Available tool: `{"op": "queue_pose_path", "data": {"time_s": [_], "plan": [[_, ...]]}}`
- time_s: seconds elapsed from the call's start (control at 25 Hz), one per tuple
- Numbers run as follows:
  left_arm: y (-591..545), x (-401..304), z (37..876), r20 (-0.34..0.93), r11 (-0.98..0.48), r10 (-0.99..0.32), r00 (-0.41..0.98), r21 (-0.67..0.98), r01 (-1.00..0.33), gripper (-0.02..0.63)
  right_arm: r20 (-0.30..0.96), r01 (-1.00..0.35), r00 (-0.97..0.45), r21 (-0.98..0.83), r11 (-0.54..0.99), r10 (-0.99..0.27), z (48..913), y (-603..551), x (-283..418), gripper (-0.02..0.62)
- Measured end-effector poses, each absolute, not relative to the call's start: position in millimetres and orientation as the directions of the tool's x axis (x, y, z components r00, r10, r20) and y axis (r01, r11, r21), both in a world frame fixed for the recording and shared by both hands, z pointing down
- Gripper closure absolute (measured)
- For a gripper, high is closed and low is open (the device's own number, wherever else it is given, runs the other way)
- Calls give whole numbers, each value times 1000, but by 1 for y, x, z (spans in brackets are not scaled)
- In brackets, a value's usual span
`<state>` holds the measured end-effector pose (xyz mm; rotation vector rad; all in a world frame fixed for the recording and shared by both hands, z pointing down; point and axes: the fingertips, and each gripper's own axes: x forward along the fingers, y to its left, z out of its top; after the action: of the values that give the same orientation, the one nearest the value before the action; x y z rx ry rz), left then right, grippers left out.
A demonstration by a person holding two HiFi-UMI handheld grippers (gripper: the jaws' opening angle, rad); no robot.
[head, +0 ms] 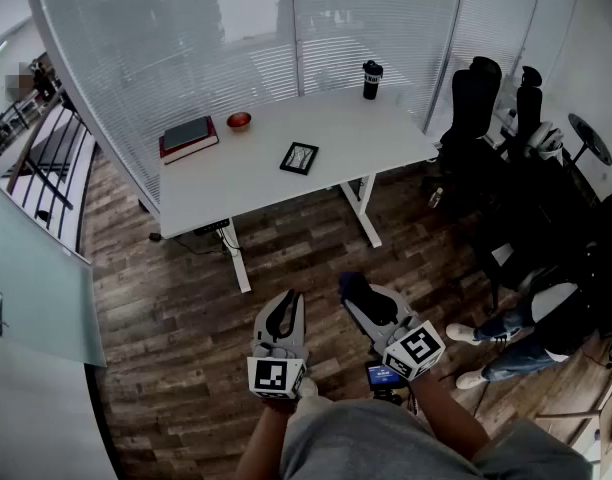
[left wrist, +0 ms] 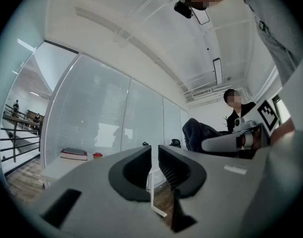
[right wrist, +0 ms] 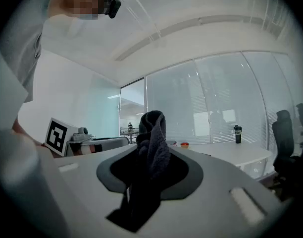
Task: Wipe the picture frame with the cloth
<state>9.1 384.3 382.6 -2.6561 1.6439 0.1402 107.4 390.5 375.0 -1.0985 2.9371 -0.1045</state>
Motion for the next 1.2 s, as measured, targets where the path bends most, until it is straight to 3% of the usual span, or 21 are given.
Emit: {"op": "queue_pose_path", "data": {"time_s": [0.6, 1.2], "plan": [[300, -53, 391, -65, -487, -872, 484, 22, -873, 561, 19, -731, -676, -145, 667, -736, 383, 290, 87, 442], [139, 10, 431, 66, -405, -913, 404, -16, -914, 524, 3, -703, -691, -237, 671, -723, 414, 88, 176, 439]]}}
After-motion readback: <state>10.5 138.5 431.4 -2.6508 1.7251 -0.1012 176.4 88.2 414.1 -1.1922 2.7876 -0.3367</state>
